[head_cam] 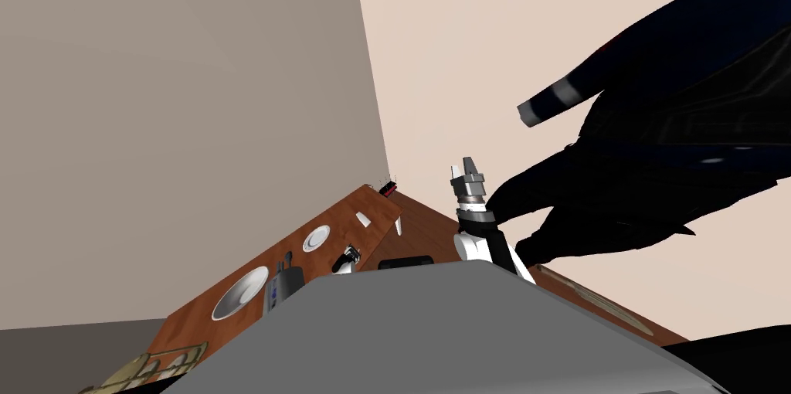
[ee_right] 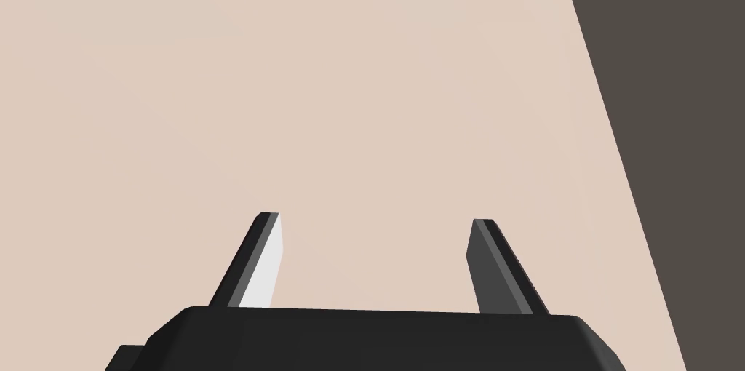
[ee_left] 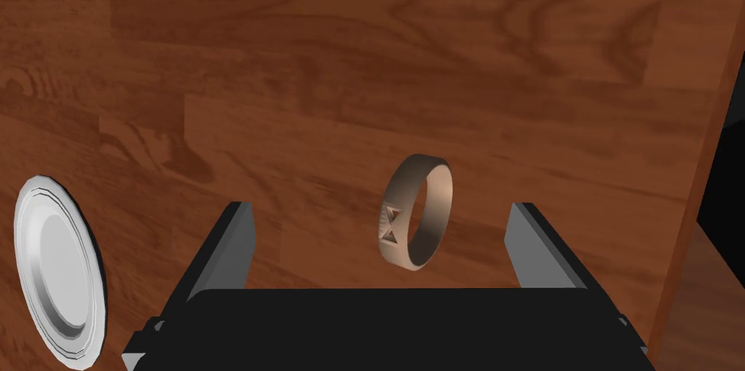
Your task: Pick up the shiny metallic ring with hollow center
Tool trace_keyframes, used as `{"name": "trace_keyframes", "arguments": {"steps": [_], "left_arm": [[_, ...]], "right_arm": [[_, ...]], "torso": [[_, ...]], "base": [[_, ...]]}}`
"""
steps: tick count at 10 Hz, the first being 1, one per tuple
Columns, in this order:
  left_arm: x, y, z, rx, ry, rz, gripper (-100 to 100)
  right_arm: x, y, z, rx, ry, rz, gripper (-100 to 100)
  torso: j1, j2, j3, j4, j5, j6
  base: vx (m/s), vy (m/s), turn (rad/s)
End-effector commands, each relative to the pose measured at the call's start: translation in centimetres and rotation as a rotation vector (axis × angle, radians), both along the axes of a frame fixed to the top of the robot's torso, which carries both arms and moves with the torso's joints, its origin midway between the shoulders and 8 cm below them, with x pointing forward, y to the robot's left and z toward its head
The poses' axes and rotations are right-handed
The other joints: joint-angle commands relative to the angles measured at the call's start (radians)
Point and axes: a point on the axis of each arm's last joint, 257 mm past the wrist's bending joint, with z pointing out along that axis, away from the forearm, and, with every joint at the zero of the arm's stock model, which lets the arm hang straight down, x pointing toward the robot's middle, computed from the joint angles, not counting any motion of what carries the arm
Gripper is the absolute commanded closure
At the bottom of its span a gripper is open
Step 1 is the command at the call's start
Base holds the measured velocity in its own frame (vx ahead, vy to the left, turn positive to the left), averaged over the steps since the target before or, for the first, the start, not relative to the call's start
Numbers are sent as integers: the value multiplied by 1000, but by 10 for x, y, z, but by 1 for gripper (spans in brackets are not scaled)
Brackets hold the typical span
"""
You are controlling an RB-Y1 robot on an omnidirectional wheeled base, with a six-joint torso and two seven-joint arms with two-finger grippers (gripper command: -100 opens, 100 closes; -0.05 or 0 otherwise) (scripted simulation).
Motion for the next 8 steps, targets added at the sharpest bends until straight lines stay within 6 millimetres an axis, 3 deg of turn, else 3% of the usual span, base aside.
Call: {"name": "trace_keyframes", "arguments": {"steps": [1, 3, 4, 8], "left_arm": [[-11, -9, -5, 2, -2, -4, -100], [-9, -8, -5, 1, -3, -3, -100], [-9, -8, -5, 2, -4, -4, 100], [-9, -8, -5, 3, -4, -5, 100]], "right_arm": [[0, 0, 0, 0, 0, 0, 0], [0, 0, 0, 0, 0, 0, 0], [0, 0, 0, 0, 0, 0, 0], [0, 0, 0, 0, 0, 0, 0]], "torso": [[0, 0, 0, 0, 0, 0], [-1, 0, 0, 0, 0, 0], [-2, 3, 2, 0, 0, 0], [-4, 6, 4, 1, 0, 0]], "base": [[123, 67, 22], [59, 31, -1], [7, 4, 0], [0, 0, 0]]}}
